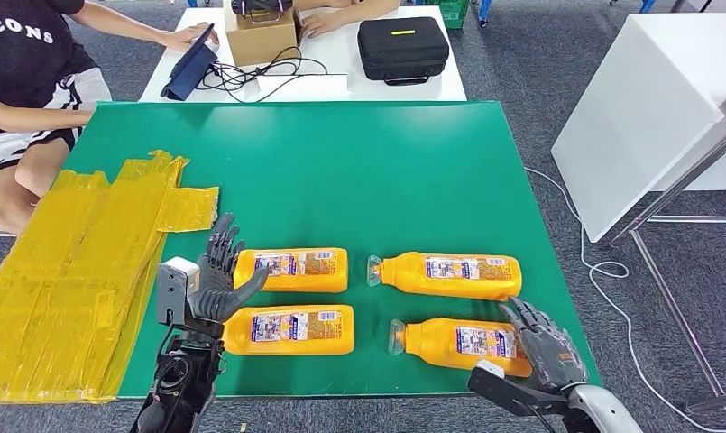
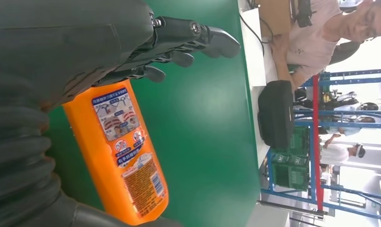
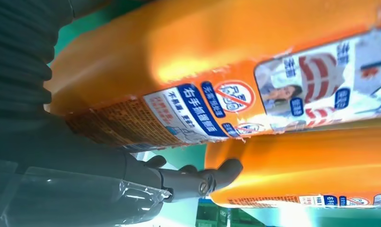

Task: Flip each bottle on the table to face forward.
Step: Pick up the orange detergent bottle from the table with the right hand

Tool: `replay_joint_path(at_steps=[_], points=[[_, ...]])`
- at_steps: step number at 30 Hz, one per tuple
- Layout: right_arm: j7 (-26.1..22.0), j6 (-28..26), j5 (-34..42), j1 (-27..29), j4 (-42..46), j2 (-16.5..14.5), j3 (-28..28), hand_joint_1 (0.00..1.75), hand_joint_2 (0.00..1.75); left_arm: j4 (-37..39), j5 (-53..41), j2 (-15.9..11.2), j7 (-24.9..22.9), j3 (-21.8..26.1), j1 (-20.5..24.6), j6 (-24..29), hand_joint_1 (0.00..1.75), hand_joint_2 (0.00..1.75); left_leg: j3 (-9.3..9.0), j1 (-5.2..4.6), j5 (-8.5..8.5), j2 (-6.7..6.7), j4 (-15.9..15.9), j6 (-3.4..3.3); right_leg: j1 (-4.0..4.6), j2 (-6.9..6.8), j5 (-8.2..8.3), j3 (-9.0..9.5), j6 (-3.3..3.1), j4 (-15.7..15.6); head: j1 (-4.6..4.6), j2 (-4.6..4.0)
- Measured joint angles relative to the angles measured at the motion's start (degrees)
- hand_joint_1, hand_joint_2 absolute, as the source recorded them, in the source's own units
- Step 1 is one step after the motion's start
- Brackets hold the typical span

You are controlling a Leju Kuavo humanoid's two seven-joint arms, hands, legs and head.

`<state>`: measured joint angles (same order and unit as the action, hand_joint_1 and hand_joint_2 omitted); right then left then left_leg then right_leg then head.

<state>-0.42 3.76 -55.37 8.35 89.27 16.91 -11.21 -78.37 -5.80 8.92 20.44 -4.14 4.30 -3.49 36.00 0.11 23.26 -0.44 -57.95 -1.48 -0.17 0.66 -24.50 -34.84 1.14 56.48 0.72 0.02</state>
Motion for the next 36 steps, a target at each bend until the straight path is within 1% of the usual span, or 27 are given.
replay_joint_path(at_steps=[2,3,4,5,9,12,25,29,32,36], points=[[0.04,0.08,0.02,-0.53,-0.77,-0.01,-0.14,1.2,1.75,-0.24,0.01,-0.02,-0.07,0.0,-0.18,0.01,0.0,1.75,-0.04,0.0,0.0,0.0,0.0,0.0,0.0,0.0,0.0,0.03,0.0,-0.01,0.0,0.0],[0.04,0.12,0.03,-0.66,-1.05,0.0,-0.22,1.44,1.75,-0.28,0.01,-0.03,-0.13,0.0,-0.23,0.01,0.0,1.75,-0.06,0.0,0.01,0.01,0.0,-0.01,0.0,0.0,0.0,0.05,0.0,-0.01,0.0,0.0],[0.06,0.16,0.04,-0.72,-1.24,0.01,-0.31,1.6,1.75,-0.31,0.01,-0.03,-0.19,-0.01,-0.27,0.01,0.0,1.75,-0.09,0.0,0.01,0.01,0.0,-0.01,0.0,-0.01,0.0,0.08,0.0,-0.01,0.0,0.0],[0.11,0.19,0.05,-0.73,-1.39,0.02,-0.4,1.67,1.75,-0.31,0.01,-0.04,-0.27,-0.01,-0.31,0.01,0.0,1.75,-0.12,0.0,0.01,0.01,0.0,-0.01,0.0,-0.01,-0.01,0.12,0.01,-0.02,0.0,0.0],[0.27,0.34,0.04,-0.76,-1.61,0.3,-0.71,1.73,1.75,-0.31,0.03,-0.05,-0.4,-0.08,-0.41,0.0,0.0,1.75,-0.29,0.0,0.04,0.0,0.0,-0.04,0.0,-0.01,-0.02,0.28,0.01,-0.03,0.0,0.0],[0.36,0.44,0.07,-0.92,-1.74,0.54,-0.87,1.75,1.75,-0.31,0.07,-0.05,-0.4,-0.22,-0.41,-0.01,0.0,1.75,-0.36,0.0,0.04,-0.04,0.0,-0.05,0.0,-0.02,-0.04,0.37,0.04,-0.04,-0.01,0.0],[0.25,1.35,0.85,-1.72,-2.1,1.21,-1.57,1.75,1.75,-0.3,0.08,-0.05,-0.42,-0.33,-0.34,0.01,0.0,1.75,-0.41,0.0,0.08,-0.03,0.0,-0.1,0.0,-0.02,-0.12,0.48,0.15,-0.05,0.0,0.0],[-0.57,1.0,1.66,-2.2,-2.37,0.99,-1.76,1.75,1.75,-0.4,0.09,-0.05,-0.42,-0.31,-0.55,0.07,0.0,1.75,-0.46,0.0,0.13,-0.01,0.0,-0.13,0.0,0.0,-0.12,0.53,0.15,-0.05,-0.01,0.0],[-2.09,-1.13,2.7,-2.58,-2.85,-0.09,-1.68,1.75,1.75,-0.44,0.08,-0.04,-0.31,-0.28,-0.79,0.2,0.0,1.75,-0.5,0.0,0.18,0.04,0.0,-0.08,0.0,0.05,-0.12,0.55,0.15,-0.05,-0.02,0.0],[-4.5,-5.49,4.09,-2.13,-2.9,-4.0,-1.17,1.75,1.75,-1.07,-0.21,0.11,0.45,-0.25,-1.91,0.36,0.0,1.75,-0.52,0.0,0.18,0.12,0.0,-0.03,0.01,0.1,-0.12,0.52,0.14,-0.04,0.03,0.0]])
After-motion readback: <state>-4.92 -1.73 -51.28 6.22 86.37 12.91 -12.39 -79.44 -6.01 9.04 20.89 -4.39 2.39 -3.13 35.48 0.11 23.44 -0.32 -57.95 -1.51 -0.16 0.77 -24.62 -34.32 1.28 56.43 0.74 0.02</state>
